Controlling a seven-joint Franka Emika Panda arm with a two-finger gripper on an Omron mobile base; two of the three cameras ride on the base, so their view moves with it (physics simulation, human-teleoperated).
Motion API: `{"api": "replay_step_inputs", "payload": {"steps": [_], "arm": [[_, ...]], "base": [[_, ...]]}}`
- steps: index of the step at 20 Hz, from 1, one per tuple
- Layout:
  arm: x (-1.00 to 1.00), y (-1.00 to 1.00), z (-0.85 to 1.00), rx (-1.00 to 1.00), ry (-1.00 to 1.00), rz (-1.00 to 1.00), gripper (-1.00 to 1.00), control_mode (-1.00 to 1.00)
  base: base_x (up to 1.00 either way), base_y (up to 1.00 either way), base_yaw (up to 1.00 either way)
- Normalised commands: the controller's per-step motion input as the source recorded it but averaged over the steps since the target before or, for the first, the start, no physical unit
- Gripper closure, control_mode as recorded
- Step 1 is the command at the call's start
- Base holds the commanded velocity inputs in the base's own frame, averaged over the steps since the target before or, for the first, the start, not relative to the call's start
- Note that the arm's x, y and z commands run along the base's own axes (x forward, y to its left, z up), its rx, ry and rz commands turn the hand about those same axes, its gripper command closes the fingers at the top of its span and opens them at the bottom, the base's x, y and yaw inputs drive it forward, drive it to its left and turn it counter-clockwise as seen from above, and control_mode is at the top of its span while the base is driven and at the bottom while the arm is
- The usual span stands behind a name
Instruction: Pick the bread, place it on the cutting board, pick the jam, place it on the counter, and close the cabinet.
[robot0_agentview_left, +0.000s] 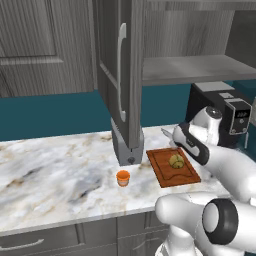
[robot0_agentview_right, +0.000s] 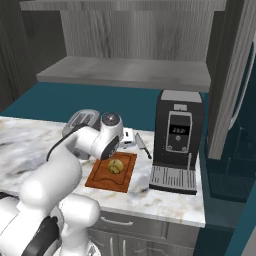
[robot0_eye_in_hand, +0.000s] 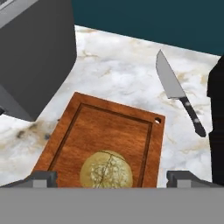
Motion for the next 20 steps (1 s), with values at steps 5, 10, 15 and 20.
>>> {"api": "replay_step_inputs", "payload": {"steps": [5,10,15,20], "arm": [[-0.11,0.0,0.42,0.01,-0.2,0.0,-1.0,-1.0],[-0.11,0.0,0.45,0.02,-0.2,0.0,-1.0,-1.0],[-0.13,-0.01,0.4,0.02,-0.2,0.0,-1.0,-1.0],[-0.2,-0.08,0.37,0.03,-0.2,0.0,-1.0,-1.0]], "base": [[0.0,0.0,0.0],[0.0,0.0,0.0],[0.0,0.0,0.0],[0.0,0.0,0.0]]}}
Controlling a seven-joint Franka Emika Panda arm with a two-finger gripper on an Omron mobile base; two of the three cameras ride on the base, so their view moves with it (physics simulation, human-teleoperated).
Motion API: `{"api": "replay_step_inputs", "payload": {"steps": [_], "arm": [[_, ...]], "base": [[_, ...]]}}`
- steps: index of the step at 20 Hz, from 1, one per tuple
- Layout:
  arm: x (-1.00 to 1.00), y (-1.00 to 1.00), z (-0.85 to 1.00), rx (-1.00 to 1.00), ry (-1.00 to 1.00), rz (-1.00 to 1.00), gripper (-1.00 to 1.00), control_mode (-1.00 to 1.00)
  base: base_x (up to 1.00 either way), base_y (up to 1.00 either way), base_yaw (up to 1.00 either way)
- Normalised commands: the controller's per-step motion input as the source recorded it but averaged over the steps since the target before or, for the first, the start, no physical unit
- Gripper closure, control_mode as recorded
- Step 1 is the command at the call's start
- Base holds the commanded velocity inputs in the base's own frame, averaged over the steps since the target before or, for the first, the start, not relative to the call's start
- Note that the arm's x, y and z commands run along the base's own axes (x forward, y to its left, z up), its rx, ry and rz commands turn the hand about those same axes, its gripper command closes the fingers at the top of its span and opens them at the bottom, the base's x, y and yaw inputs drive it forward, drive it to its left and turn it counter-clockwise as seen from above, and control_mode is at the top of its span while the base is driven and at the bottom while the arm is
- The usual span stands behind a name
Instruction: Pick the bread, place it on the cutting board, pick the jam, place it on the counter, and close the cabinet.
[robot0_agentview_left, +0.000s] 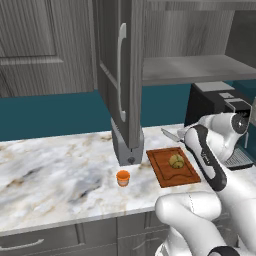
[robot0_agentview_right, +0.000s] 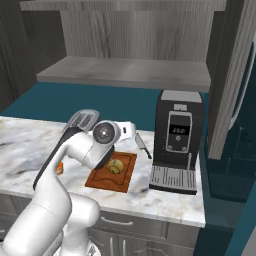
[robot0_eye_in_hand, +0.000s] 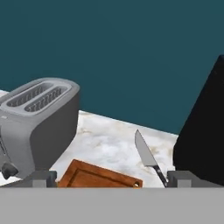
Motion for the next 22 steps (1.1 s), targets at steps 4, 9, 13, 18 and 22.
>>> {"api": "replay_step_inputs", "payload": {"steps": [4,9,13,18,22], "arm": [[-0.26,-0.17,0.34,0.04,-0.14,0.0,-1.0,-1.0],[-0.31,-0.18,0.36,0.04,-0.1,-0.01,-1.0,-1.0],[-0.41,-0.17,0.38,0.04,-0.1,-0.01,-1.0,-1.0],[-0.48,-0.1,0.39,0.03,-0.1,-0.01,-1.0,-1.0],[-0.43,-0.04,0.34,0.02,-0.07,-0.01,-1.0,-1.0]], "base": [[0.0,0.0,0.0],[0.0,0.0,0.0],[0.0,0.0,0.0],[0.0,0.0,0.0],[0.0,0.0,0.0]]}}
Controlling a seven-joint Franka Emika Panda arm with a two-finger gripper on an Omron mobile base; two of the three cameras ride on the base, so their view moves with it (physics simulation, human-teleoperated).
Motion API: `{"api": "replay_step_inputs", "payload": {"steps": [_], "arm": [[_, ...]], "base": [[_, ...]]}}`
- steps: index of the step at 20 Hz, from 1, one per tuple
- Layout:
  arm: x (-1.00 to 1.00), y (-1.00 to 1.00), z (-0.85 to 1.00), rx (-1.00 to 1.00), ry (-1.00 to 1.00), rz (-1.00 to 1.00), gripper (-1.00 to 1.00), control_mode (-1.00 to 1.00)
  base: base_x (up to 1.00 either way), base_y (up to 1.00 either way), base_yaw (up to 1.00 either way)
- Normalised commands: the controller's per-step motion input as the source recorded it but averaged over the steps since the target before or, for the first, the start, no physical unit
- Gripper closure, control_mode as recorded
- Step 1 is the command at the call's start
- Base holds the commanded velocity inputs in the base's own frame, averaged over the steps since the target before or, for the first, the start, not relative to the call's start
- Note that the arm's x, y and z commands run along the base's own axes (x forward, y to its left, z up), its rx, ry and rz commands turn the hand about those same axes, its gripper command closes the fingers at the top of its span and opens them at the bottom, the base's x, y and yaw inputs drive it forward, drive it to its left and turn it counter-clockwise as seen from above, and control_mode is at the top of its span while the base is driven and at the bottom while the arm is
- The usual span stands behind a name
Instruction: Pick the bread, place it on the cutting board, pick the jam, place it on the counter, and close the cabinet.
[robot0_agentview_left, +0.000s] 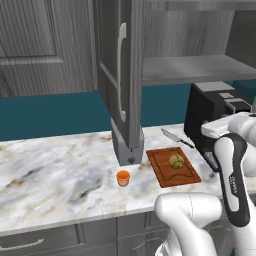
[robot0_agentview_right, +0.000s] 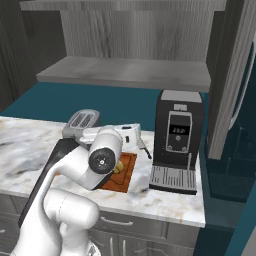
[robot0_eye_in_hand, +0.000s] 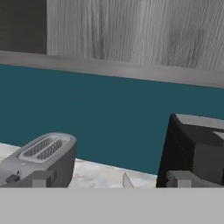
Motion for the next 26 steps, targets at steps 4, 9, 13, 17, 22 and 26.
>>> {"api": "replay_step_inputs", "payload": {"steps": [4,9,13,17,22,26], "arm": [[-0.38,-0.01,0.34,0.02,-0.03,-0.02,-1.0,-1.0],[-0.41,-0.07,0.33,0.02,-0.01,-0.02,-1.0,-1.0],[-0.55,-0.07,0.33,0.0,-0.01,0.0,-1.0,-1.0],[-0.62,-0.08,0.37,0.0,-0.02,0.0,-1.0,-1.0],[-0.63,-0.11,0.31,0.0,-0.04,-0.02,-1.0,-1.0],[-0.61,-0.11,0.22,0.0,-0.05,-0.06,-1.0,-1.0]], "base": [[0.0,0.0,0.0],[0.0,0.0,0.0],[0.0,0.0,0.0],[0.0,0.0,0.0],[0.0,0.0,0.0],[0.0,0.0,0.0]]}}
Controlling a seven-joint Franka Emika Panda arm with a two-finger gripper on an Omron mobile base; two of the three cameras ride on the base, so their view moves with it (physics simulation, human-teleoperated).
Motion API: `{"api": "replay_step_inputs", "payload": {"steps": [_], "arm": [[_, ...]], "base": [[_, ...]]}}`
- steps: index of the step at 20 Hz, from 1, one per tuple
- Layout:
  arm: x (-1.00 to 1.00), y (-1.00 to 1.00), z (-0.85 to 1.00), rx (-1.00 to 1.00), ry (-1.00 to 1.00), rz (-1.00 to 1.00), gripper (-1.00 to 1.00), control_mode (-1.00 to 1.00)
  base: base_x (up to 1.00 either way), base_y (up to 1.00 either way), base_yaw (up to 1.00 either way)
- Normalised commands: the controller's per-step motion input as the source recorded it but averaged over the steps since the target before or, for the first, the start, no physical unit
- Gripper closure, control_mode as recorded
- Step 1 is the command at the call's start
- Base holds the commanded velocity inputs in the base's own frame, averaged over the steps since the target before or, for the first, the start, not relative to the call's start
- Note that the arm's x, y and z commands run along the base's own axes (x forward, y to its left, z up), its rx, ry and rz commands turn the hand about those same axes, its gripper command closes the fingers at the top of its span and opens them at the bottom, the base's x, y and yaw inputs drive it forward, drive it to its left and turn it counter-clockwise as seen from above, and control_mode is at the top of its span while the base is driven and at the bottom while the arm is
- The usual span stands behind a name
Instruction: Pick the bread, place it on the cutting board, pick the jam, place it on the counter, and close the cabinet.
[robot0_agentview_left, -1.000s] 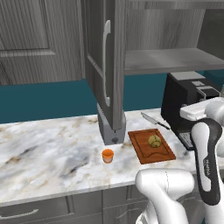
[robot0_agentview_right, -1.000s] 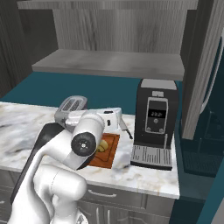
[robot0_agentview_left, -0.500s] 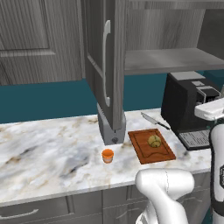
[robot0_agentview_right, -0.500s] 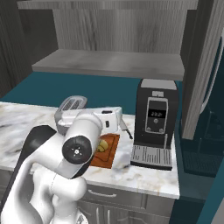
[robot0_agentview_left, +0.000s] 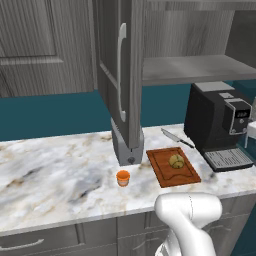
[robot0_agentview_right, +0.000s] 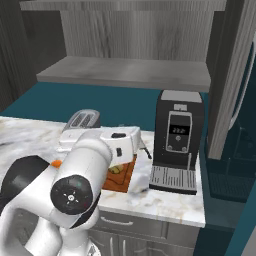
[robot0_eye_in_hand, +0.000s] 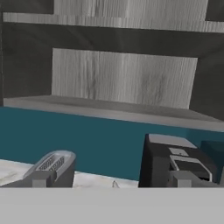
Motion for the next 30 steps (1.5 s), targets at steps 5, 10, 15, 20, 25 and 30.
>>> {"api": "replay_step_inputs", "payload": {"steps": [5,10,15,20,25,30], "arm": [[-0.53,-0.19,0.17,0.0,-0.07,-0.08,-1.0,-1.0],[-0.51,-0.2,0.12,0.0,-0.08,-0.08,-1.0,-1.0],[-0.43,-0.12,0.08,0.0,-0.07,-0.04,-1.0,-1.0],[-0.48,-0.06,0.06,0.0,-0.08,0.0,-1.0,-1.0],[-0.4,-0.1,0.04,0.0,-0.05,0.0,-1.0,-1.0],[-0.1,-0.29,0.0,0.0,0.0,0.0,-1.0,-1.0]], "base": [[0.0,0.0,0.0],[0.0,0.0,0.0],[0.0,0.0,0.0],[0.0,0.0,0.0],[0.0,0.0,0.0],[0.0,0.0,0.0]]}}
